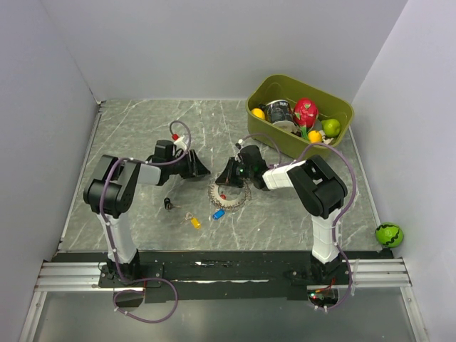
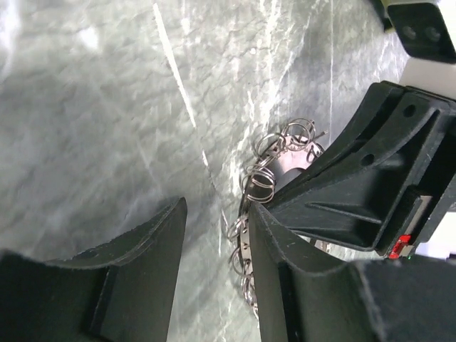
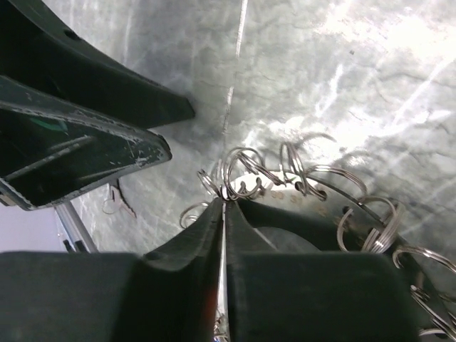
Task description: Put the keys on the keyring
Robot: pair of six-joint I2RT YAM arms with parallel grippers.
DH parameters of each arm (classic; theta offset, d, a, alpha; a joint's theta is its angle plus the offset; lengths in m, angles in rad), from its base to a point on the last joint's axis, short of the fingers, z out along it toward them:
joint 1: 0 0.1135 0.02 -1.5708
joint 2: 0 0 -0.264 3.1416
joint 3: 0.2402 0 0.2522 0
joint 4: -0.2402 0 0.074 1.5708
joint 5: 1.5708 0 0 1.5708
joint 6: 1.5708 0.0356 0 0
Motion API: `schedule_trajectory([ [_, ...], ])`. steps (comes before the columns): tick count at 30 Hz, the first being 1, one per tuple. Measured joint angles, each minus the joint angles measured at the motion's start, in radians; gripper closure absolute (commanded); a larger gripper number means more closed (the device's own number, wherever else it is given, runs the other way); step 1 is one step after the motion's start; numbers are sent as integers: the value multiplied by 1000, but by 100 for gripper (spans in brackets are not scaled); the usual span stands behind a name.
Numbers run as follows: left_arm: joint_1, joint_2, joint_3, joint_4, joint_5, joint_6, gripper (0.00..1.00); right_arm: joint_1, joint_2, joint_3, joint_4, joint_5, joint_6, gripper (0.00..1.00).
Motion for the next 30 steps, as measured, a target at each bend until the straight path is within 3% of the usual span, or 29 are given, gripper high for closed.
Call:
schedule_trajectory([
  [14,-13,65,74,-66,184,102,55,0,0,11,-27,4,5,100],
  [24,-27,66,74,-156,217,156,78,0,0,11,-27,3,7,100],
  [27,-27,65,74,-163,207,170,89,0,0,11,-27,3,7,100],
  [28,-27,65,74,-164,202,172,96,0,0,11,-27,3,7,100],
  [30,-27,65,74,-166,197,175,99,0,0,11,-27,3,7,100],
])
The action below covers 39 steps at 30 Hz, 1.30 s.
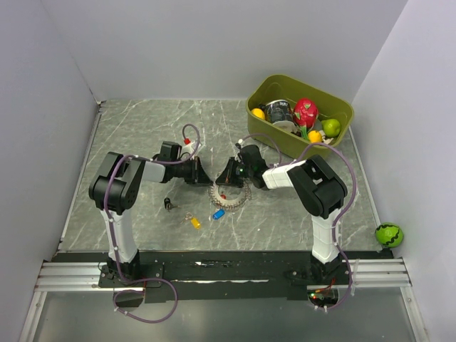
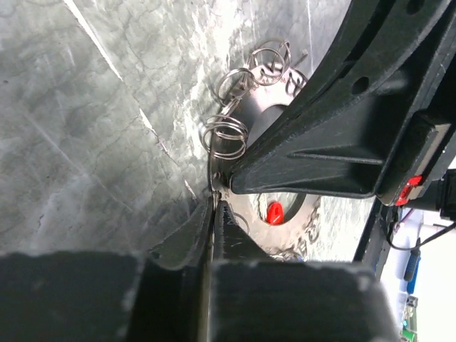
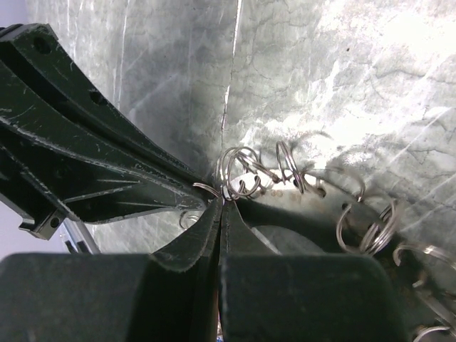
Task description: Put the keys on the keyring
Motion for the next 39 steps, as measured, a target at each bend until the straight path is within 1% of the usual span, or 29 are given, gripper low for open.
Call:
schedule_trajectory([
  [2,0,-2,0,0,-3,1,99,0,0,0,3,-2,0,100],
  [4,-2,-9,0,-4,-17,2,99,0,0,-3,7,-6,0,98],
  [7,-4,-30,0,-26,-52,9,99,-5,-15,-41,45,-26,0,91],
  [8,-5,-44,0,-40,-69,16,99,-7,-29,-63,57,-32,0,87],
  [10,-6,-86,-1,-58,-94,23,99,-13,-71,-109,65,-42,-5,73],
  [11,-7,-113,-2,-58,-102,24,99,-18,-107,-139,66,-46,-10,63],
  [12,-8,-143,-5,-57,-111,26,99,-24,-148,-162,63,-47,-15,58],
  [13,-8,-176,-8,-57,-117,27,99,-30,-190,-180,59,-47,-23,48],
  [15,-14,-243,-13,-55,-125,31,99,-42,-287,-200,56,-45,-44,37],
  [16,-18,-268,-15,-50,-126,35,99,-45,-330,-207,57,-45,-55,28],
  [18,-31,-335,-29,-28,-127,43,99,-55,-456,-225,65,-42,-99,21],
  [19,-35,-357,-34,-23,-126,44,99,-58,-484,-228,68,-41,-107,17],
  [20,-39,-382,-41,-14,-121,45,99,-61,-531,-232,72,-41,-127,16],
  [23,-58,-430,-46,-8,-105,49,99,-68,-637,-245,82,-48,-187,14],
  [27,-104,-482,-51,-14,-98,100,99,-76,-709,-261,93,-89,-258,16],
  [30,-145,-541,-60,-21,-79,137,99,-82,-728,-275,101,-130,-299,27],
  [31,-156,-563,-61,-24,-63,151,99,-84,-734,-283,106,-148,-311,36],
  [34,-174,-624,-61,-32,-22,177,99,-84,-752,-309,124,-211,-342,46],
  [36,-180,-652,-61,-34,0,188,99,-84,-766,-315,128,-254,-357,49],
  [39,-191,-683,-61,-35,38,204,99,-84,-801,-315,131,-306,-384,50],
])
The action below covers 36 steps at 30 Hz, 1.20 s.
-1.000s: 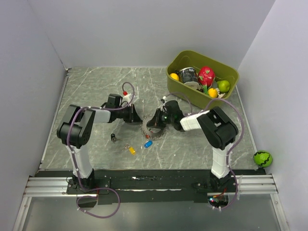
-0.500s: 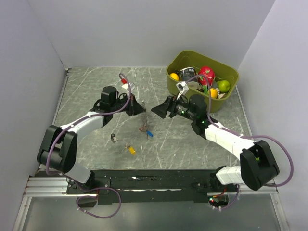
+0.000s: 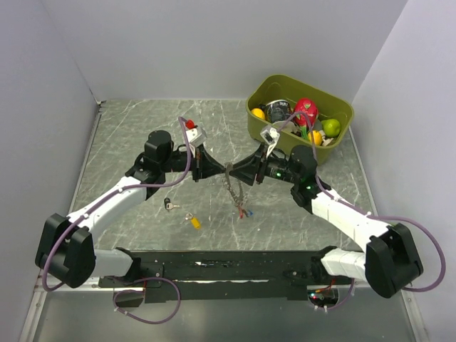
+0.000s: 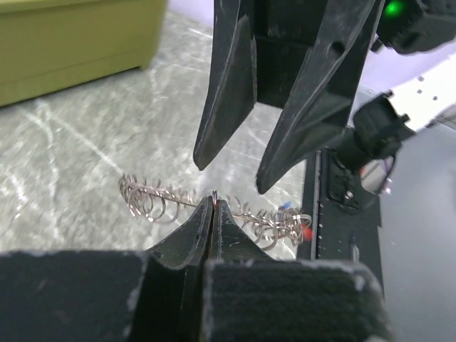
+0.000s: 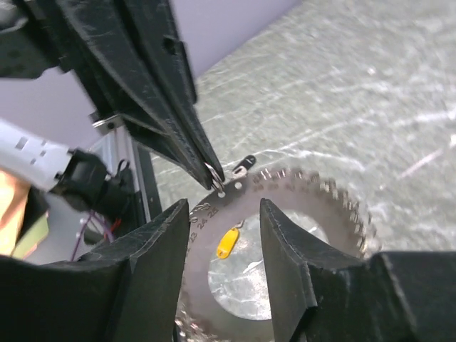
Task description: Put the keys on the keyring
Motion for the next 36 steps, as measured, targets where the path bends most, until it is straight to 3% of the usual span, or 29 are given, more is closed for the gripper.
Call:
schedule_trajectory([
  [14,-13,-7,0,-8,90,6,99,0,-79,0,-14,-113,-72,47],
  [36,-34,-44,0,-14,162,-3,99,17,-44,1,-3,-185,-84,52],
])
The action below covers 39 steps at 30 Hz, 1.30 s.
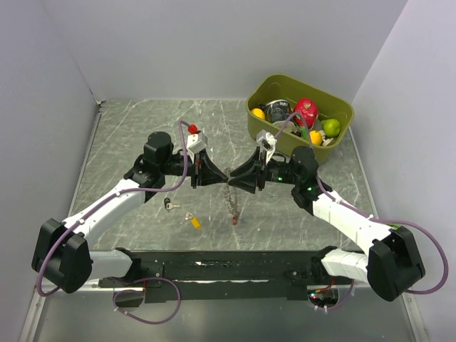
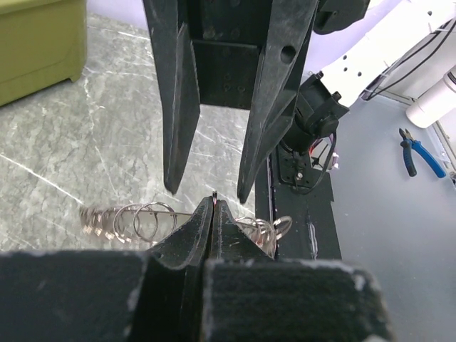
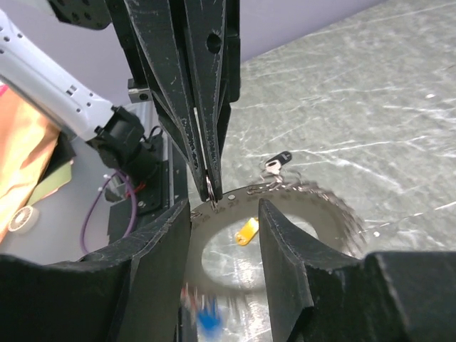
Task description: Put the keys on the keyring
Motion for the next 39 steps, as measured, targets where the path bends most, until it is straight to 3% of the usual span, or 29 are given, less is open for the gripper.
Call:
schedule_trajectory([
  [5,-6,0,0,3,3,-3,99,18,20,0,3,-12,3,67],
  [12,-6,-1,1,16,9,-11,99,18,45,3,53,-58,55,100],
  [23,5,-8,8,-3,24,-10,99,7,97,3,148,-104,166,100],
  [29,4,-14,11,-2,23,-11,86,8,79,3,143,-102,163,100],
  [39,-15,-35,11,33,-30,-28,73,10,43,0,145,-74,161,100],
])
